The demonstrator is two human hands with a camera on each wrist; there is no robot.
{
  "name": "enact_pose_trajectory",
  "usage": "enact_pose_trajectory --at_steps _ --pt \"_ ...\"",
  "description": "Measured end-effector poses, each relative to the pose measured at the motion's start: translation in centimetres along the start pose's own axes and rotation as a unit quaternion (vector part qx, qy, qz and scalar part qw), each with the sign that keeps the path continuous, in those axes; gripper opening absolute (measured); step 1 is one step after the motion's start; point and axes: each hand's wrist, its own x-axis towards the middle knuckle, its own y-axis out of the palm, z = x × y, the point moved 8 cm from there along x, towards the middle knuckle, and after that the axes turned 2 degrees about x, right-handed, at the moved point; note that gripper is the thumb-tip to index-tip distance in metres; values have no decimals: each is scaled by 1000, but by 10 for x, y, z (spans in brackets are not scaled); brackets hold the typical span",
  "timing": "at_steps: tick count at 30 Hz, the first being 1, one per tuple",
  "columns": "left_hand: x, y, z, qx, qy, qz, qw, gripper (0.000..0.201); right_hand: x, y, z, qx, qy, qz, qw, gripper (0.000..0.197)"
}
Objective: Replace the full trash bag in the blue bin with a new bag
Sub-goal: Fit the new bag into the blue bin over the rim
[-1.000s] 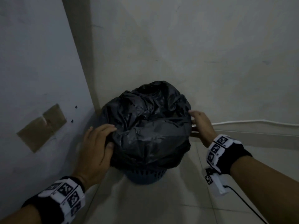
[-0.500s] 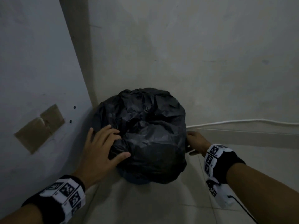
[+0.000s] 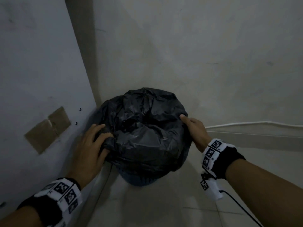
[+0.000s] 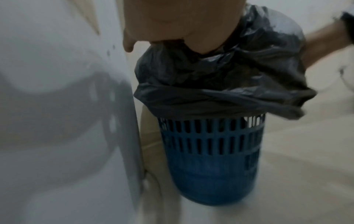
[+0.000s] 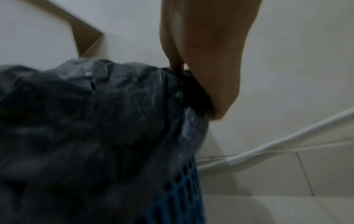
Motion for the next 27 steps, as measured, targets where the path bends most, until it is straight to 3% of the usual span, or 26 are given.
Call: enact_pose_trajectory --at_steps 2,3,5,7,9,10,12,15,16,19,21,25,27 --pt "-9 -4 6 -124 -112 -41 985 56 -1 -4 6 -33 -67 -15 997 45" --pt "-16 -1 11 -198 -180 -63 961 67 -3 -6 4 -38 -78 -19 996 46" --pt "-36 14 20 -311 -332 -75 887 82 -3 -9 -5 -52 -59 -27 997 49" --pt "-57 41 15 -394 -454 17 799 68 -3 -3 -19 -18 15 3 1000 49" --pt "-69 65 -6 -511 -504 100 689 39 -10 11 -32 107 107 95 984 42" --pt "-71 70 -11 -541 -508 115 660 33 -15 17 -37 146 146 145 968 43" --pt "-72 75 -16 -548 -501 131 657 26 -23 19 -48 143 202 220 944 61" --pt "-72 78 -12 -527 -467 146 695 29 -29 20 -60 104 225 302 921 79" --pt "-75 79 -8 -514 -465 146 706 29 -31 20 -60 83 220 316 919 76" --pt "-83 87 -2 -504 -473 147 707 21 -35 22 -64 23 202 329 922 37" --pt "-86 95 -1 -494 -482 158 706 18 -32 22 -71 -16 194 320 927 29" --pt "-89 112 -20 -529 -504 213 649 15 -23 19 -79 -87 169 244 951 15" --pt "-88 117 -30 -533 -496 237 644 21 -22 21 -80 -111 157 216 957 6"
